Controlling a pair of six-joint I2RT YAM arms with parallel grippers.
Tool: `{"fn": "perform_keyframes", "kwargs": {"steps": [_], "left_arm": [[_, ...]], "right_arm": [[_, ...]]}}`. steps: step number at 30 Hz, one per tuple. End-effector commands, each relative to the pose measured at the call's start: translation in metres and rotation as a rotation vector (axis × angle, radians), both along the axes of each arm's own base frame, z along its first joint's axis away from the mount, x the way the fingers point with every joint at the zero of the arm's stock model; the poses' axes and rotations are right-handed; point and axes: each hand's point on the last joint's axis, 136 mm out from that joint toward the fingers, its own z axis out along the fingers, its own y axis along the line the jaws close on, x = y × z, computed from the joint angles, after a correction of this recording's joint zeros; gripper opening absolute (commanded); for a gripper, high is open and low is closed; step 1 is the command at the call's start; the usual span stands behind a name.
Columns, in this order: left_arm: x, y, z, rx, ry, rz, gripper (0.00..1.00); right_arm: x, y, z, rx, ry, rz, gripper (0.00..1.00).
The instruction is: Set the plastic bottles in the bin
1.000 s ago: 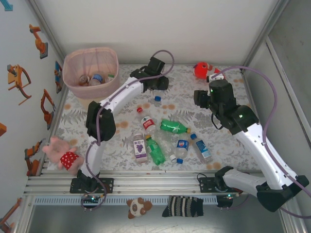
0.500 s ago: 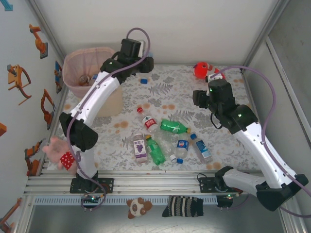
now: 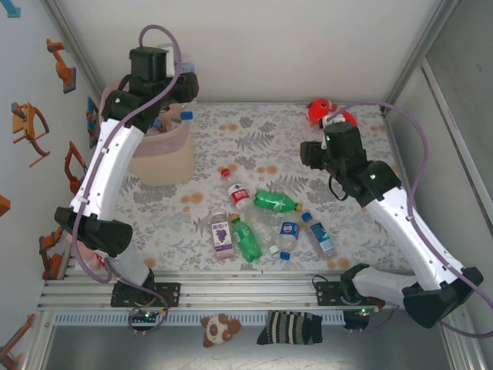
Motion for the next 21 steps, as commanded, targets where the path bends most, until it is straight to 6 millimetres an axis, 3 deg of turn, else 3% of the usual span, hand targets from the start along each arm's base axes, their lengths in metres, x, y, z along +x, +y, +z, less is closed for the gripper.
{"fn": "perform_keyframes", "kwargs": {"steps": [1, 9, 21], "left_arm": [[-0.006, 0.019, -0.002, -0.025, 0.026, 0.013, 0.51], [0.005, 0.055, -0.025, -0.119, 0.115, 0.07, 0.51], [0.027, 0.054, -0.116, -0.211, 0.3, 0.058, 0.51]], "right_arm": [[0.005, 0.003, 0.018, 0.034, -0.042, 0.001, 0.61], [0.006, 0.004, 0.018, 0.035, -0.039, 0.003, 0.61], [0.006, 0.004, 0.019, 0.033, -0.037, 0.009, 0.6]]}}
